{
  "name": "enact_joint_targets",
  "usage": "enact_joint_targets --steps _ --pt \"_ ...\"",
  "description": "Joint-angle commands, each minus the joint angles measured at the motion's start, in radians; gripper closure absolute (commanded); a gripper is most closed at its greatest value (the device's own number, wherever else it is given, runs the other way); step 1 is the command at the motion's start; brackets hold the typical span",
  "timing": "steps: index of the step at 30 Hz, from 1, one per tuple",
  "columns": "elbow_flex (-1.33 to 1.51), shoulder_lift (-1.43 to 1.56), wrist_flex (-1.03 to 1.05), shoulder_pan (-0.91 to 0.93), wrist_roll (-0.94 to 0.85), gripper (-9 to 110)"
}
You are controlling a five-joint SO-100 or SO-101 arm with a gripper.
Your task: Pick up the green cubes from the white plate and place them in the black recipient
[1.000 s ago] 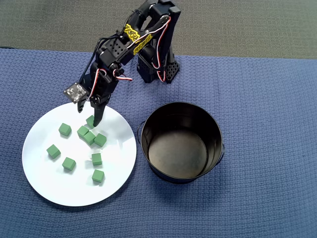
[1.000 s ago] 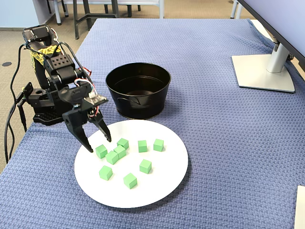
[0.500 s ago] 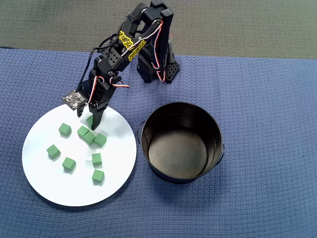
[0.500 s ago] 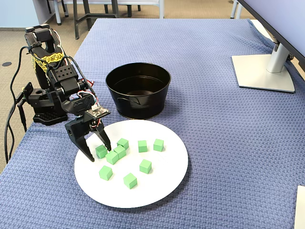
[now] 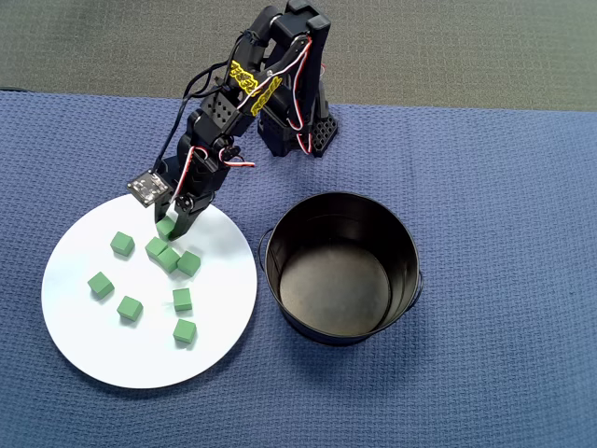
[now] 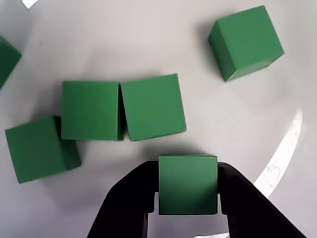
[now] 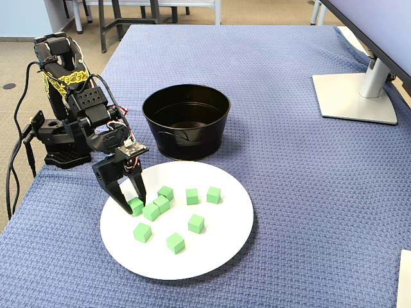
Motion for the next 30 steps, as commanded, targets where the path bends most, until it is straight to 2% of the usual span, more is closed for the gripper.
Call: enact_joint_targets --steps 1,5,10,14,18,24,30 --pt "-0.023 0.061 -0.04 -0.018 0.089 101" --pt "-0.189 0.167 0.227 -0.032 0.281 101" --pt "-0.476 0.316 0.618 -0.106 0.701 101" --pt "-0.617 0.439 0.841 -0.236 1.039 101" --pt "-0.687 0.525 1.014 -0.451 1.335 101" --pt "-0.63 0.54 1.075 -0.778 1.652 102" --pt "-0.617 0.348 0.991 -0.977 1.784 102"
